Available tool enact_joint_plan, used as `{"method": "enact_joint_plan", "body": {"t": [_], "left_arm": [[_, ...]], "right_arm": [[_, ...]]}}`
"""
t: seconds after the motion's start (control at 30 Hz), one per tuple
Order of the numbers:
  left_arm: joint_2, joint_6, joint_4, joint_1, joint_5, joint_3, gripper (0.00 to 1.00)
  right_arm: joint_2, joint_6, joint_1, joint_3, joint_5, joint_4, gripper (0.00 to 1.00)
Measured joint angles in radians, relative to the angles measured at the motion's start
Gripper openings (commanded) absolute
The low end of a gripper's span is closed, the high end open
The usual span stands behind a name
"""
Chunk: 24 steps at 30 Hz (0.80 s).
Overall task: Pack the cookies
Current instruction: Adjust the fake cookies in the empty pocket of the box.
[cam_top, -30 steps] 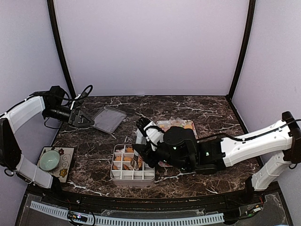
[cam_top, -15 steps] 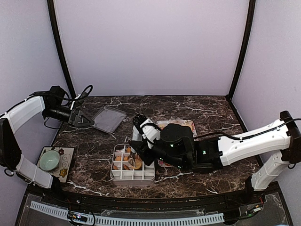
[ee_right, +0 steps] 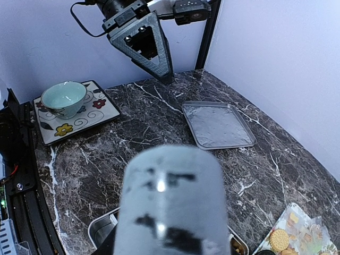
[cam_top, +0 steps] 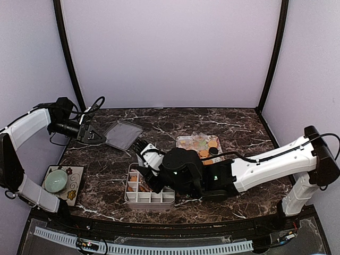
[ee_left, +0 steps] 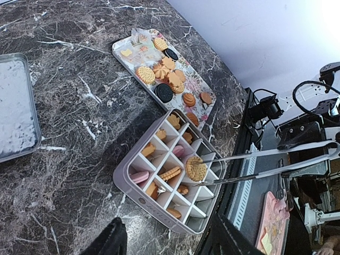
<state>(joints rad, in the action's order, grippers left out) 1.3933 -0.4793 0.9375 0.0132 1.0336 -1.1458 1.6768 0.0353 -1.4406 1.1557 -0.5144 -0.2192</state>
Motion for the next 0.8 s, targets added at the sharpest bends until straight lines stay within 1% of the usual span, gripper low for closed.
{"method": "enact_joint_plan", "body": {"t": [0.23,0.43,0.7,0.8], "left_arm": [[0.000,-0.008,0.008,0.000,-0.002,0.000,0.56],[0.000,-0.012,0.013,0.000,-0.002,0.000,0.56],[-0.003,-0.017,0.023,0.000,-0.002,0.000,0.56],[-0.003,-0.019,0.023,0.000,-0.002,0.000,0.56]], "right_arm": [[0.030,-0.040,-0.027,0.034,-0.025,0.023,0.39],[0.068,-0.089,-0.058,0.066,-0.078,0.034,0.39],[0.134,-0.175,-0.100,0.119,-0.172,0.039,0.27],[0.140,-0.199,-0.110,0.122,-0.197,0.039,0.25]]}}
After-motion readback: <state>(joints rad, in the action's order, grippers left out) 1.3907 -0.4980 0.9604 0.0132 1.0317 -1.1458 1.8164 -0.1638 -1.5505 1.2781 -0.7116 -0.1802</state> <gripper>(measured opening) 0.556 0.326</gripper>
